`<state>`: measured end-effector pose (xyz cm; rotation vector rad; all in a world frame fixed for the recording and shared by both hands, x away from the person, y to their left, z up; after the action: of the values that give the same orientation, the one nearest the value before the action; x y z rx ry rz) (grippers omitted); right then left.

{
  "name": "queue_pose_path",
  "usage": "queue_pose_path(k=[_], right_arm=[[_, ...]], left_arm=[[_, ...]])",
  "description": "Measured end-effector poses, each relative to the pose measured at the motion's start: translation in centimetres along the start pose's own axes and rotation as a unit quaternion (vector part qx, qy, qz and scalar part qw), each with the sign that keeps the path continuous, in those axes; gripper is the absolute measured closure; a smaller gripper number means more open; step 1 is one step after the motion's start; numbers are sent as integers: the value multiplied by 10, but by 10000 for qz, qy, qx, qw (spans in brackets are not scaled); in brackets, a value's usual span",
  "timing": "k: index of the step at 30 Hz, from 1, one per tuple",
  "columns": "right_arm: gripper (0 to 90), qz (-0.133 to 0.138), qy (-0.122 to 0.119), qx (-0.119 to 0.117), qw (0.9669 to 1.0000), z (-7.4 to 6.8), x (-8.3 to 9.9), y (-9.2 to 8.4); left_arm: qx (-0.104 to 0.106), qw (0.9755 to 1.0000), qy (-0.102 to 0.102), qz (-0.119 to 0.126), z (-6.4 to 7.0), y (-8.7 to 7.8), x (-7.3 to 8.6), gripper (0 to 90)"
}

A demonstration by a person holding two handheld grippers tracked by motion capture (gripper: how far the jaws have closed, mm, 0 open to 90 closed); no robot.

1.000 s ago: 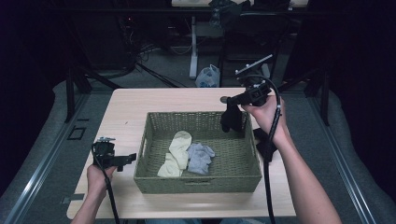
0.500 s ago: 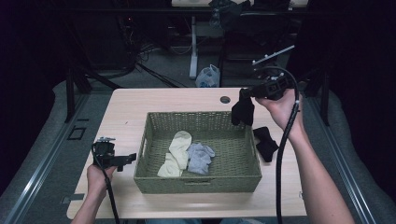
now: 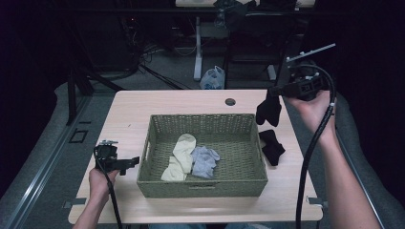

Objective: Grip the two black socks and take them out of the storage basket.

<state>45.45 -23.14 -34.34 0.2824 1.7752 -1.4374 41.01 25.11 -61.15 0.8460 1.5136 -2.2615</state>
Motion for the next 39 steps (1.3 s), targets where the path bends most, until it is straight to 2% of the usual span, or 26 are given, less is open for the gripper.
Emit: queue_pose_path(k=[7, 16, 22, 23, 30, 36, 39], right_arm=[[871, -7, 173, 199, 9997, 22, 12, -7], [871, -181, 426, 403, 9981, 49, 37, 6], [871, -361, 553, 487, 9966, 62, 58, 24], [871, -470, 568, 500, 9960, 64, 67, 31], [871, -671, 646, 598, 9939, 71, 92, 54], [871, -821, 736, 489, 9927, 71, 116, 78], [870, -1025, 755, 412, 9910, 68, 131, 92]], left_arm=[[-6, 10000, -6, 1, 0, 0, 0, 2], [-15, 10000, -27, 3, -1, 0, 0, 2], [-12, 10000, -31, -5, -1, 1, 1, 1], [-12, 10000, -29, -4, -1, 1, 1, 2], [-4, 10000, -26, -27, -1, 1, 1, 2], [-1, 10000, -19, -40, 0, 1, 1, 2], [1, 10000, -16, -44, -1, 1, 1, 2]])
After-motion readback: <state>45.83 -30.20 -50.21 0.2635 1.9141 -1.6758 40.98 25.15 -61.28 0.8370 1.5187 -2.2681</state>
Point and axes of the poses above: each handheld gripper's, and its own axes: y roughly forward along the jaws, x roughly out of its underside, z roughly to its right, the point moved 9 cm from there along y, roughly forward along the jaws, and after that the axes turned 4 degrees about x, right-handed, at the moved point
